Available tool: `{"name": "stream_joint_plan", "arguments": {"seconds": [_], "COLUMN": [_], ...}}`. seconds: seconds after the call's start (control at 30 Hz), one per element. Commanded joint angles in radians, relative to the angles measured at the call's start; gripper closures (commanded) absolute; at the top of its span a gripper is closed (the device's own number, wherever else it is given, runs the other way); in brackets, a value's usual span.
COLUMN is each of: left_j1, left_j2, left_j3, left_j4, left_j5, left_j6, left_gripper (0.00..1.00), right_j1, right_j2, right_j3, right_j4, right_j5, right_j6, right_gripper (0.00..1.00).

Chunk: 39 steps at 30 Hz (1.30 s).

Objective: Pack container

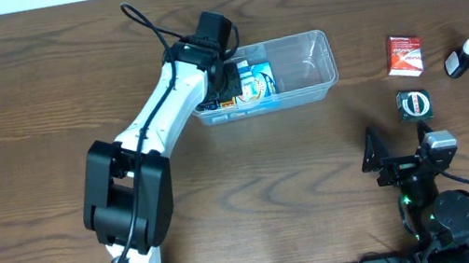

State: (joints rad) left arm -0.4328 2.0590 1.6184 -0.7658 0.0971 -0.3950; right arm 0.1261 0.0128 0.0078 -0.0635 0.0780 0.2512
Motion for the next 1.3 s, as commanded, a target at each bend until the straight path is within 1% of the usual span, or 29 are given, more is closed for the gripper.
{"name": "stream_joint_plan", "arguments": {"seconds": [0.0,0.23,0.77,0.87,1.0,1.1,1.13,1.17,1.2,1.23,1.27], "left_j1": [0.004,0.004,0.004,0.004,0.005,0.02,0.033,0.045,0.065,0.086,0.116], "left_j2": [0.027,0.027,0.026,0.011,-0.035,-0.089,-0.113,-0.132,-0.159,-0.181,-0.206], "left_j3": [0.026,0.026,0.026,0.037,0.099,0.148,0.159,0.164,0.166,0.166,0.165], "left_j4": [-0.003,-0.003,0.06,0.04,-0.041,-0.085,-0.09,-0.089,-0.085,-0.082,-0.081], "left_j5": [-0.016,-0.095,-0.117,-0.113,-0.063,-0.06,-0.06,-0.06,-0.061,-0.065,-0.076], "left_j6": [0.01,0.021,0.021,0.021,0.021,0.021,0.021,0.021,0.021,0.022,0.021], "left_gripper": [0.94,0.94,0.94,0.94,0.94,0.94,0.92,0.83,0.78,0.77,0.72], "right_j1": [-0.008,-0.008,-0.008,-0.008,-0.008,-0.008,-0.008,-0.008,-0.008,-0.008,-0.008], "right_j2": [-0.002,-0.002,-0.002,-0.002,-0.002,-0.002,-0.002,-0.002,-0.002,-0.002,-0.002], "right_j3": [-0.002,-0.002,-0.002,-0.002,-0.002,-0.002,-0.002,-0.002,-0.002,-0.002,-0.002], "right_j4": [-0.003,-0.003,-0.003,-0.003,-0.003,-0.003,-0.003,-0.003,-0.003,-0.003,-0.003], "right_j5": [0.0,0.0,0.0,0.0,0.0,0.0,0.0,0.0,0.0,0.0,0.0], "right_j6": [-0.013,-0.013,-0.013,-0.013,-0.013,-0.013,-0.013,-0.013,-0.013,-0.013,-0.013], "right_gripper": [0.01,0.01,0.01,0.01,0.01,0.01,0.01,0.01,0.01,0.01,0.01]}}
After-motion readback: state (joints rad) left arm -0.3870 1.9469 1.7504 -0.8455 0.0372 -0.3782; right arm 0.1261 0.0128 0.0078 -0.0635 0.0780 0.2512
